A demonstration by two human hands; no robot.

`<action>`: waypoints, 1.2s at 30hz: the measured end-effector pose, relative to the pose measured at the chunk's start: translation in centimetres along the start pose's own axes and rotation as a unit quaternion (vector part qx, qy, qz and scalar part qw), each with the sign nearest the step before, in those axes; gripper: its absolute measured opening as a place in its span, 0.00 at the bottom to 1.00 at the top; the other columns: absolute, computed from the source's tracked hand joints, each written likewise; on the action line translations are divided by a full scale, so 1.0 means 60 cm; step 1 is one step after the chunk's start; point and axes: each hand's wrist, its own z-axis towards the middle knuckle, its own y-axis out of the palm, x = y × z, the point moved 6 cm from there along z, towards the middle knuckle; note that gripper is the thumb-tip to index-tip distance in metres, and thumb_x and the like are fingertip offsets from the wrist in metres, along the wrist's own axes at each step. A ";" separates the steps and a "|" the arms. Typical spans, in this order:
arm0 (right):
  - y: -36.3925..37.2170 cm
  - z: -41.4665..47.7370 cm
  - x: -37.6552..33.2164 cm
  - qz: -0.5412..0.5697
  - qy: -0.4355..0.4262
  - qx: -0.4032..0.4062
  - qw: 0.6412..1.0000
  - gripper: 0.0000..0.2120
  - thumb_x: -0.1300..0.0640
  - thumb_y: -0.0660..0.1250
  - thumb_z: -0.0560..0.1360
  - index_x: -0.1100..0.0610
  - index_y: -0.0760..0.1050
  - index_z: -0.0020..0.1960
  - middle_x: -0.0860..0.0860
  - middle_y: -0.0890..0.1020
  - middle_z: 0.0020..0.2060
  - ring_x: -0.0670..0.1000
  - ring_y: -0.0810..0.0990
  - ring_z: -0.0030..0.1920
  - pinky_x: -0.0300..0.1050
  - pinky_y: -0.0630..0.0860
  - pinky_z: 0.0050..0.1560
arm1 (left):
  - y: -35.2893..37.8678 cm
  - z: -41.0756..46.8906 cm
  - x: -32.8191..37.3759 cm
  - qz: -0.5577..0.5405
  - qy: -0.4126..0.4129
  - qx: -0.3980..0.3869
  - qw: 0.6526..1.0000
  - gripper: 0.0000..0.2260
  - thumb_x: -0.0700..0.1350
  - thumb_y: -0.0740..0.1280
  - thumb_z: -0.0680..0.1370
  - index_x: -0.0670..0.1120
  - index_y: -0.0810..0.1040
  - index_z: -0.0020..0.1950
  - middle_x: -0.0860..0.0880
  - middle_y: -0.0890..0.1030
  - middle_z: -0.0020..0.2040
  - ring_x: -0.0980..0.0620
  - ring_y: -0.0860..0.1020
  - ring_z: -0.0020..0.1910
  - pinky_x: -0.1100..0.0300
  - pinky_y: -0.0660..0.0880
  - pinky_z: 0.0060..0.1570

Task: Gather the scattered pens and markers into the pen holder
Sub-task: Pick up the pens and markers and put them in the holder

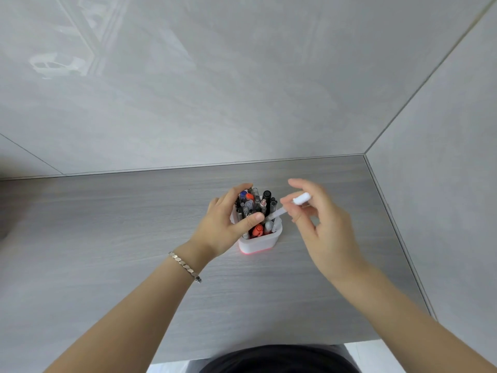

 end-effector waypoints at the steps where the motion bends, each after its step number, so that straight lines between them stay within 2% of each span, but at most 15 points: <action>1: 0.008 0.002 0.010 -0.014 0.001 0.007 1.000 0.14 0.54 0.64 0.73 0.41 0.66 0.55 0.52 0.82 0.41 0.42 0.76 0.40 0.22 0.68 0.42 | 0.000 -0.001 0.000 0.001 -0.001 -0.001 1.000 0.29 0.69 0.59 0.64 0.66 0.60 0.64 0.60 0.71 0.58 0.50 0.65 0.60 0.46 0.69 0.62; 4: 0.042 0.003 0.045 -0.061 -0.019 0.010 0.998 0.12 0.53 0.67 0.72 0.44 0.67 0.51 0.54 0.84 0.39 0.39 0.75 0.37 0.28 0.71 0.40 | 0.002 -0.007 -0.002 0.011 -0.007 -0.018 1.000 0.34 0.69 0.60 0.63 0.65 0.57 0.67 0.60 0.70 0.60 0.51 0.64 0.61 0.49 0.68 0.63; 6: 0.051 -0.004 0.061 -0.104 -0.077 0.044 0.991 0.08 0.51 0.65 0.73 0.49 0.70 0.50 0.54 0.84 0.37 0.45 0.75 0.37 0.35 0.73 0.41 | 0.004 -0.015 -0.001 0.026 -0.009 -0.026 0.999 0.42 0.68 0.66 0.60 0.63 0.52 0.70 0.58 0.69 0.64 0.53 0.63 0.64 0.55 0.65 0.64; 8: 0.047 -0.016 0.069 -0.111 -0.125 0.087 0.982 0.08 0.53 0.63 0.76 0.53 0.73 0.53 0.55 0.84 0.40 0.48 0.74 0.41 0.30 0.69 0.49 | 0.012 -0.026 0.004 0.076 0.001 -0.005 0.997 0.51 0.61 0.75 0.58 0.56 0.49 0.73 0.54 0.66 0.68 0.53 0.63 0.67 0.60 0.63 0.63; 10: 0.046 -0.024 0.067 -0.137 -0.152 0.098 0.974 0.10 0.55 0.58 0.78 0.56 0.74 0.56 0.55 0.83 0.47 0.51 0.73 0.46 0.32 0.67 0.54 | 0.023 -0.032 0.007 0.090 0.013 0.048 0.995 0.53 0.55 0.78 0.58 0.50 0.49 0.73 0.51 0.66 0.68 0.54 0.65 0.67 0.59 0.68 0.61; 14: 0.070 -0.007 0.080 -0.182 -0.102 0.008 0.978 0.20 0.49 0.50 0.80 0.56 0.77 0.58 0.55 0.79 0.53 0.51 0.71 0.48 0.44 0.73 0.49 | 0.050 -0.030 -0.005 0.044 -0.014 0.101 0.994 0.53 0.50 0.79 0.58 0.50 0.48 0.73 0.50 0.66 0.67 0.57 0.65 0.65 0.64 0.68 0.53; 16: 0.079 -0.003 0.083 -0.174 -0.076 -0.056 0.980 0.24 0.44 0.47 0.79 0.55 0.75 0.62 0.54 0.75 0.59 0.52 0.69 0.54 0.44 0.73 0.55 | 0.051 -0.030 -0.006 0.011 -0.032 0.114 0.993 0.52 0.49 0.79 0.59 0.53 0.49 0.73 0.52 0.65 0.66 0.67 0.64 0.59 0.66 0.69 0.51; 18: 0.077 -0.007 0.080 -0.198 -0.075 -0.110 0.971 0.27 0.40 0.45 0.78 0.52 0.72 0.64 0.56 0.71 0.65 0.53 0.65 0.62 0.47 0.66 0.62 | 0.049 -0.032 -0.003 -0.025 -0.043 0.117 0.992 0.49 0.48 0.79 0.59 0.56 0.53 0.71 0.56 0.66 0.62 0.77 0.64 0.53 0.76 0.67 0.46; 20: 0.067 -0.006 0.073 -0.224 -0.079 -0.142 0.961 0.28 0.39 0.44 0.77 0.50 0.72 0.65 0.56 0.70 0.67 0.53 0.62 0.64 0.47 0.62 0.63 | 0.048 -0.033 -0.006 -0.052 -0.057 0.119 0.990 0.46 0.46 0.80 0.59 0.58 0.57 0.69 0.58 0.67 0.60 0.82 0.63 0.51 0.83 0.66 0.42; 22: 0.053 0.005 0.065 -0.184 -0.040 -0.165 0.968 0.24 0.41 0.49 0.77 0.50 0.72 0.65 0.51 0.72 0.65 0.50 0.66 0.64 0.43 0.65 0.64 | 0.047 -0.034 -0.010 -0.067 -0.068 0.126 0.987 0.44 0.46 0.80 0.57 0.60 0.61 0.66 0.58 0.71 0.59 0.78 0.65 0.54 0.81 0.67 0.45; 25: 0.057 0.028 0.076 -0.120 0.052 -0.204 0.970 0.18 0.50 0.56 0.79 0.48 0.66 0.68 0.45 0.75 0.57 0.44 0.73 0.56 0.37 0.66 0.57 | 0.021 -0.042 -0.023 -0.099 -0.091 0.158 0.978 0.39 0.45 0.80 0.57 0.61 0.64 0.62 0.59 0.75 0.55 0.67 0.73 0.54 0.74 0.71 0.46; 27: 0.074 0.042 0.083 -0.119 0.095 -0.223 0.963 0.18 0.51 0.57 0.79 0.49 0.66 0.68 0.45 0.77 0.53 0.46 0.75 0.53 0.39 0.68 0.56 | -0.018 -0.053 -0.043 -0.123 -0.099 0.174 0.972 0.37 0.41 0.79 0.57 0.61 0.65 0.59 0.63 0.75 0.52 0.72 0.72 0.51 0.77 0.71 0.42; 30: 0.124 0.053 0.079 -0.170 0.117 -0.277 0.939 0.13 0.51 0.58 0.78 0.50 0.73 0.62 0.47 0.80 0.54 0.48 0.78 0.54 0.43 0.72 0.57 | -0.108 -0.074 -0.083 -0.115 -0.104 0.190 0.969 0.38 0.40 0.80 0.56 0.67 0.63 0.53 0.65 0.74 0.51 0.68 0.74 0.51 0.74 0.70 0.41; 33: 0.190 0.057 0.072 -0.185 0.134 -0.314 0.921 0.11 0.53 0.60 0.78 0.52 0.75 0.58 0.48 0.81 0.55 0.47 0.78 0.55 0.41 0.72 0.56 | -0.217 -0.086 -0.132 -0.075 -0.114 0.197 0.971 0.38 0.39 0.79 0.57 0.62 0.63 0.56 0.63 0.76 0.48 0.66 0.75 0.46 0.77 0.68 0.37; 36: 0.254 0.062 0.057 -0.194 0.156 -0.329 0.911 0.12 0.55 0.59 0.78 0.54 0.75 0.59 0.49 0.80 0.58 0.47 0.77 0.59 0.41 0.71 0.60 | -0.331 -0.089 -0.183 -0.034 -0.119 0.194 0.973 0.39 0.39 0.79 0.58 0.57 0.64 0.62 0.55 0.77 0.51 0.53 0.76 0.48 0.65 0.69 0.43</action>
